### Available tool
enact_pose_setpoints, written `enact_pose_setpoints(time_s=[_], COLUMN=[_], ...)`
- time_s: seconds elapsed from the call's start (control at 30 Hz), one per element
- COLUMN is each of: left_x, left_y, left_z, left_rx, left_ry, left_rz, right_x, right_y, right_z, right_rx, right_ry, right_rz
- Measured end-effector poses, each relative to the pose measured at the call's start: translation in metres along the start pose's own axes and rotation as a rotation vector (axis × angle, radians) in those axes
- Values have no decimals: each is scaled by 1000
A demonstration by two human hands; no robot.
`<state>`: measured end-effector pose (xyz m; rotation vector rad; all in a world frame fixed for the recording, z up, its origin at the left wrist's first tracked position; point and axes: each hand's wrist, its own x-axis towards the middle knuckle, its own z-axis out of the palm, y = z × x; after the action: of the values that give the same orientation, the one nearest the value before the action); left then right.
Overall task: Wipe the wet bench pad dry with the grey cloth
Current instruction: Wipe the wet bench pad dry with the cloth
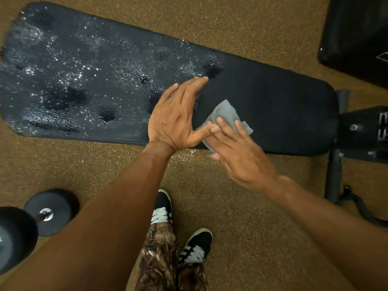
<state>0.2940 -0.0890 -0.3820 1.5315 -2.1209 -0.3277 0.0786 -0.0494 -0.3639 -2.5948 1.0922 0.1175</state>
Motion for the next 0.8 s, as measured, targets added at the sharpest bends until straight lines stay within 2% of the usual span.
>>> enact_pose_setpoints(time_s=[0.1, 0.2, 0.37, 0.43, 0.53, 0.63, 0.73, 0.8], left_x=[0, 0, 1, 0, 0, 1, 0, 0], left_y=[0, 0, -1, 0, -1, -1, -1, -1], left_z=[0, 0, 0, 0, 0, 0, 0, 1], left_rx=[-6, -11, -32, -28, -35, -75, -95, -97], left_ry=[12, 3, 7, 11, 12, 22, 28, 33], left_rz=[1, 12, 5, 6, 6, -8, -16, -16], right_x=[3, 22, -6, -7, 9, 3, -19, -21], right_y=[13, -11, 14, 25, 0, -14, 21, 36], right_z=[-6, -3, -3, -8, -7, 4, 1, -4], right_rx=[23, 80, -16, 2, 65, -7, -110, -111], right_ry=[-4, 50, -45, -59, 14, 3, -59, -68], right_rz=[33, 112, -90, -43, 98, -1, -150, -117])
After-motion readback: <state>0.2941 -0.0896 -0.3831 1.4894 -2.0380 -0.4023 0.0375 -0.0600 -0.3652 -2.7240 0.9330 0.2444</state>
